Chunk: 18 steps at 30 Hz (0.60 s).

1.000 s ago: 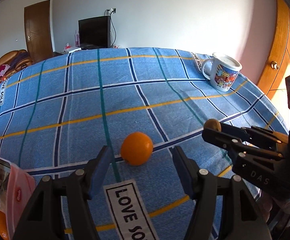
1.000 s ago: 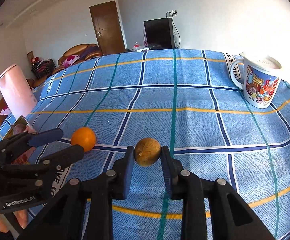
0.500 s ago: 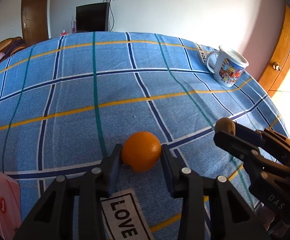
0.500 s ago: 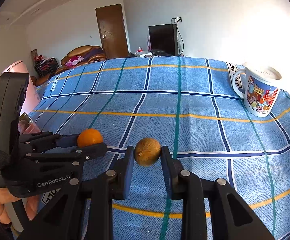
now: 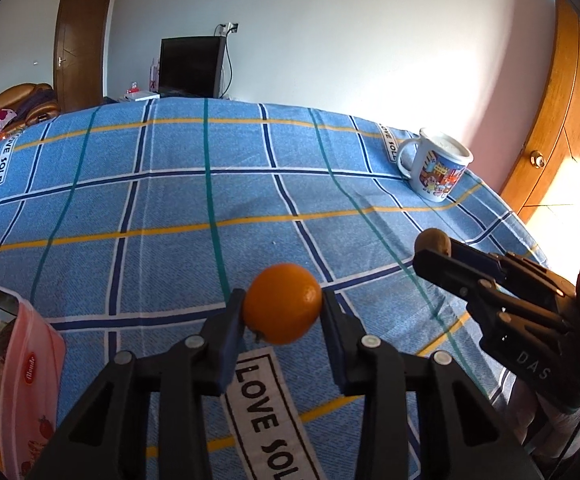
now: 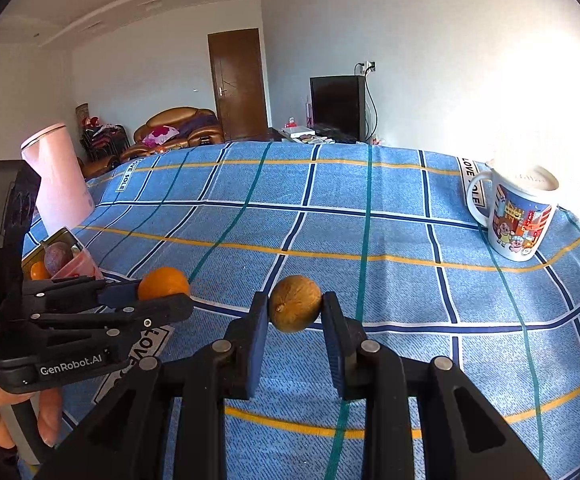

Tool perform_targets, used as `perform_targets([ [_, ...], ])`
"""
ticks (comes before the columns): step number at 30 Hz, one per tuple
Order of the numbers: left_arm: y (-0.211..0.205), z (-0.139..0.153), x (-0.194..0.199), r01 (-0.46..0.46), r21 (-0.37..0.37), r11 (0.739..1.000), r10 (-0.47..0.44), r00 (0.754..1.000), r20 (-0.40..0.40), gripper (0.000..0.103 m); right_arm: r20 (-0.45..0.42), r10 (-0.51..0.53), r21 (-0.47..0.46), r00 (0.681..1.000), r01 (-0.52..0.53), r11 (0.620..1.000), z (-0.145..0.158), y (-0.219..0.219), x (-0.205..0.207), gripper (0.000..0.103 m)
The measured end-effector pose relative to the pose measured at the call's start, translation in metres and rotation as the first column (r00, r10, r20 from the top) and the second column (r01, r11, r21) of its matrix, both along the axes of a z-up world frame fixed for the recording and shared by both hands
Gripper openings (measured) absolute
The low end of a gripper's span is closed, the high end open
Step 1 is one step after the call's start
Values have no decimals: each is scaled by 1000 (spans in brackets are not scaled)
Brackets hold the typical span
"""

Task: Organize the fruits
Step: 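Carry the orange and the kiwi over the pink tin with both tools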

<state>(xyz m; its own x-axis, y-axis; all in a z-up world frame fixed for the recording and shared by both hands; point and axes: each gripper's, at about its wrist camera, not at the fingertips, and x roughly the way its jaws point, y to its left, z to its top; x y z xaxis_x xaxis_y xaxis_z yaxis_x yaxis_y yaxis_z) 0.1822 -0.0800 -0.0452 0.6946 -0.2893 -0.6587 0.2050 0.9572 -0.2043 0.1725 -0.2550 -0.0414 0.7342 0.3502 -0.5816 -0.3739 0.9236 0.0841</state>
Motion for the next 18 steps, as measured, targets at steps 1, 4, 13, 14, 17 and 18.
perform_targets([
  [1,0,2,-2,-5,5,1000,5,1000,14,39,9,4,3,1000,-4,1000,1,0,-2,29],
  [4,-1,6,-9,-16,16,1000,15,998,55,39,34,8,8,999,-9,1000,4,0,-6,29],
  [13,-1,13,-24,-38,41,998,32,990,137,39,125,2,16,992,-4,1000,12,-2,-21,29],
  [14,-2,14,-26,-43,47,998,36,988,149,39,135,1,17,991,-4,1000,13,-2,-22,29],
  [17,-4,17,-33,-52,64,997,40,982,182,39,167,0,25,986,-4,1000,16,-3,-28,29],
  [18,-4,18,-36,-56,69,996,42,980,192,39,175,-2,27,985,-3,1000,16,-4,-29,29],
])
